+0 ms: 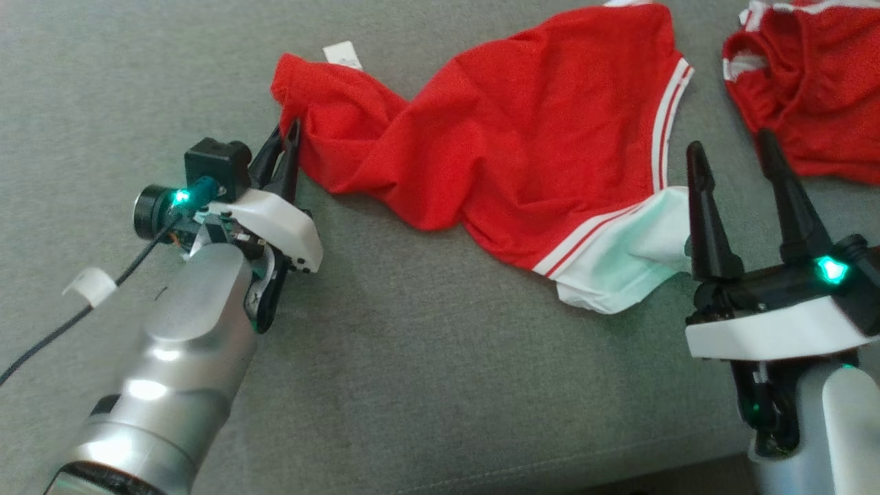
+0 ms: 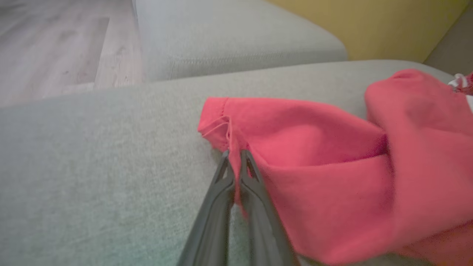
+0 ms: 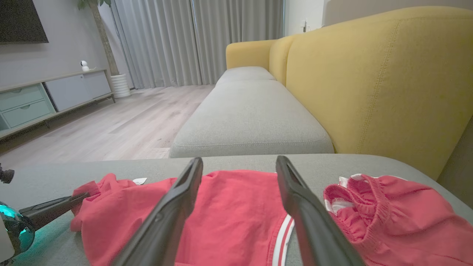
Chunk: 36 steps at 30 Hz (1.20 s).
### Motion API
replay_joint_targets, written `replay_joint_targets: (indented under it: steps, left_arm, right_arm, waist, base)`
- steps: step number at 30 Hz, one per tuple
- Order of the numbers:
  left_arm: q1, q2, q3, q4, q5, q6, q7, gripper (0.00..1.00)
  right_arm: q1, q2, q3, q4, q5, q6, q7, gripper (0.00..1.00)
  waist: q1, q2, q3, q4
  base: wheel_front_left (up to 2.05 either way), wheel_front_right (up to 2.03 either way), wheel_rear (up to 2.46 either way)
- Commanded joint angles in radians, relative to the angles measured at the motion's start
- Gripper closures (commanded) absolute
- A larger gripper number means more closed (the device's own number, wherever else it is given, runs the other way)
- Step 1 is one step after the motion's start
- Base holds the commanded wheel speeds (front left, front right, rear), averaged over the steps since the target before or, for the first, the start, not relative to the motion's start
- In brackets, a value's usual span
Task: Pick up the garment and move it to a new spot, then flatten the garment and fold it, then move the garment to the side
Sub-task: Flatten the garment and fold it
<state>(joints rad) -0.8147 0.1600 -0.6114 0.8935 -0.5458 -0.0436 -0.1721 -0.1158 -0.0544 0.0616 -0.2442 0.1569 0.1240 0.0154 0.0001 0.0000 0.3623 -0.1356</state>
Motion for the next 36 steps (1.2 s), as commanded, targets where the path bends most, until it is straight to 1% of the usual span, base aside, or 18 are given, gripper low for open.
replay_joint_targets:
  steps: [1, 3, 5, 9, 10, 13, 18, 20, 22, 24, 27, 29, 32, 36]
  left_arm:
    - [-0.021, 0.024, 0.025, -0.041, 0.012, 0.011, -0.031, 1.00]
    - [-0.005, 0.028, 0.027, -0.086, 0.026, 0.030, -0.060, 1.00]
    - [0.029, 0.033, 0.036, -0.159, 0.033, 0.049, -0.077, 1.00]
    - [0.159, 0.070, 0.048, -0.373, 0.053, 0.100, -0.087, 1.00]
    - [0.159, 0.070, 0.048, -0.373, 0.053, 0.100, -0.087, 1.00]
    - [0.288, 0.125, 0.056, -0.565, 0.064, 0.157, -0.084, 1.00]
    - [0.501, 0.231, 0.088, -0.895, 0.062, 0.278, -0.004, 1.00]
    - [0.574, 0.260, 0.103, -0.996, 0.050, 0.321, 0.037, 1.00]
    - [0.626, 0.280, 0.111, -1.056, 0.038, 0.347, 0.067, 1.00]
    - [0.650, 0.283, 0.119, -1.075, 0.019, 0.357, 0.081, 1.00]
    - [0.638, 0.280, 0.136, -1.027, -0.003, 0.350, 0.077, 1.00]
    - [0.610, 0.270, 0.148, -0.965, -0.022, 0.338, 0.073, 1.00]
    - [0.542, 0.247, 0.169, -0.841, -0.051, 0.308, 0.056, 1.00]
    - [0.418, 0.231, 0.193, -0.676, -0.054, 0.277, 0.019, 1.00]
  right_arm:
    - [-0.010, 0.001, 0.012, -0.028, -0.003, 0.007, -0.013, 0.00]
    - [-0.001, 0.001, 0.001, -0.020, 0.000, 0.007, -0.017, 0.00]
    - [0.013, 0.002, -0.013, -0.012, 0.003, 0.007, -0.021, 0.00]
    - [0.052, 0.003, -0.046, -0.003, 0.007, 0.007, -0.024, 0.00]
    - [0.052, 0.003, -0.046, -0.003, 0.007, 0.007, -0.024, 0.00]
    - [0.082, 0.004, -0.073, -0.003, 0.010, 0.007, -0.024, 0.00]
    - [0.120, 0.004, -0.103, -0.015, 0.027, 0.007, -0.021, 0.00]
    - [0.128, 0.004, -0.109, -0.021, 0.031, 0.007, -0.022, 0.00]
    - [0.128, 0.004, -0.105, -0.021, 0.036, 0.007, -0.023, 0.00]
    - [0.122, 0.004, -0.092, -0.023, 0.037, 0.007, -0.023, 0.00]
    - [0.110, 0.004, -0.080, -0.027, 0.035, 0.007, -0.016, 0.00]
    - [0.100, 0.004, -0.077, -0.031, 0.029, 0.007, -0.009, 0.00]
    - [0.082, 0.004, -0.079, -0.037, 0.019, 0.007, -0.003, 0.00]
    - [0.060, 0.004, -0.087, -0.050, 0.009, 0.007, 0.003, 0.00]
  waist:
    - [-0.0001, 0.0000, -0.033, 0.028]
    - [-0.0001, 0.0000, -0.063, 0.052]
    - [-0.0001, 0.0000, -0.099, 0.079]
    - [-0.0001, 0.0000, -0.169, 0.136]
    - [-0.0001, 0.0000, -0.169, 0.136]
    - [-0.0001, 0.0000, -0.212, 0.174]
    - [-0.0001, 0.0000, -0.246, 0.214]
    - [-0.0001, 0.0000, -0.244, 0.222]
    - [-0.0001, 0.0000, -0.237, 0.220]
    - [-0.0001, 0.0000, -0.223, 0.209]
    - [-0.0001, 0.0000, -0.198, 0.183]
    - [-0.0001, 0.0000, -0.176, 0.159]
    - [-0.0001, 0.0000, -0.143, 0.126]
    - [-0.0001, 0.0000, -0.095, 0.088]
  base:
    - [0.00, 0.00, 0.00]
    - [0.00, 0.00, 0.00]
    - [0.00, 0.00, 0.00]
    - [0.00, 0.00, 0.00]
    - [0.00, 0.00, 0.00]
    - [0.00, 0.00, 0.00]
    - [0.00, 0.00, 0.00]
    - [0.00, 0.00, 0.00]
    - [0.00, 0.00, 0.00]
    - [0.00, 0.00, 0.00]
    - [0.00, 0.00, 0.00]
    - [0.00, 0.00, 0.00]
    - [0.00, 0.00, 0.00]
    - [0.00, 0.00, 0.00]
